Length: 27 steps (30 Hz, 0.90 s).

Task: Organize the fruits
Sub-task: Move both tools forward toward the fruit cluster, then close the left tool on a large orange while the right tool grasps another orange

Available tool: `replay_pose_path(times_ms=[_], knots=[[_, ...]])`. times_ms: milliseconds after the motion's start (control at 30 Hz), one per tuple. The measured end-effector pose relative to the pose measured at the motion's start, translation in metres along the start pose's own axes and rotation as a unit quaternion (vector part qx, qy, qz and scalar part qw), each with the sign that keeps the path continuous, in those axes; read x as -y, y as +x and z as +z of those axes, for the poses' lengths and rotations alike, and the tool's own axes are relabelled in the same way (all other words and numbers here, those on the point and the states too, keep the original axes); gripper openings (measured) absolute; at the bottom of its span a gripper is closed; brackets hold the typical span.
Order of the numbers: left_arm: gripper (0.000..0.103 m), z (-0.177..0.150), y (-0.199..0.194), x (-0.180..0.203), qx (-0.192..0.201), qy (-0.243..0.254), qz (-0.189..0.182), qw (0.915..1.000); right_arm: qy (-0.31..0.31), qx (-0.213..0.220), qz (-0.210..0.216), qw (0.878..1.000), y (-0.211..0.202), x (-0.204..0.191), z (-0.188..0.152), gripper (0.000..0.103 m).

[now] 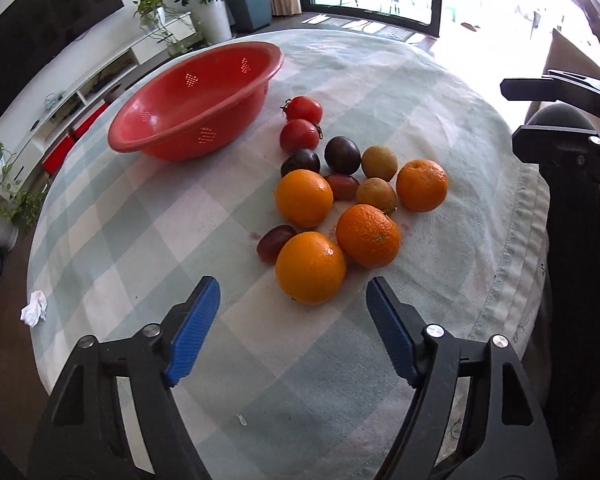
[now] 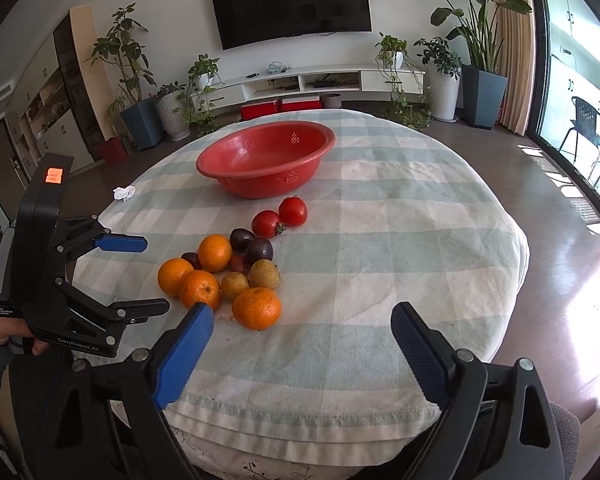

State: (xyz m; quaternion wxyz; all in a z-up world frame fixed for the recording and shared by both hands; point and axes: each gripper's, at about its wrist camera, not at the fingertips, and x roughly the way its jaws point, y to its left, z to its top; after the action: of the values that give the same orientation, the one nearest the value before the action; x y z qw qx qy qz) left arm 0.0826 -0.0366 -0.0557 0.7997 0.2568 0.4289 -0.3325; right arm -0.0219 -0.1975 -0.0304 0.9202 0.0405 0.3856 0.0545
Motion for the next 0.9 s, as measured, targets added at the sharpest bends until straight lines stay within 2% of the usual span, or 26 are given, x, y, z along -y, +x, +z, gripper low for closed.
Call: replay_pose_path(times_ms=[100,433,533,667,900], knots=[[0.058,0.002,0.007,-0.003,0.003,0.008,-0.014,0.9999,0.004,-0.006,0.004,1.0,0.005,0.002,0.001,0.091],[0.045,0.004,0.012,-0.004,0.026,0.014,-0.071,0.997,0.016,-0.023,0.009,1.0,0.017,0.007,0.003,0.091],[0.044,0.003,0.013,-0.007,0.029,0.003,-0.077,0.9966,0.014,-0.028,0.009,0.999,0.02,0.005,0.003,0.091],[0.036,0.002,0.013,-0.012,0.028,-0.014,-0.076,0.9966,0.009,-0.036,0.009,0.999,0.025,0.003,0.001,0.091],[0.036,-0.002,0.011,-0.015,0.032,-0.038,-0.076,0.9958,-0.016,-0.05,0.012,0.999,0.033,-0.009,-0.002,0.086]])
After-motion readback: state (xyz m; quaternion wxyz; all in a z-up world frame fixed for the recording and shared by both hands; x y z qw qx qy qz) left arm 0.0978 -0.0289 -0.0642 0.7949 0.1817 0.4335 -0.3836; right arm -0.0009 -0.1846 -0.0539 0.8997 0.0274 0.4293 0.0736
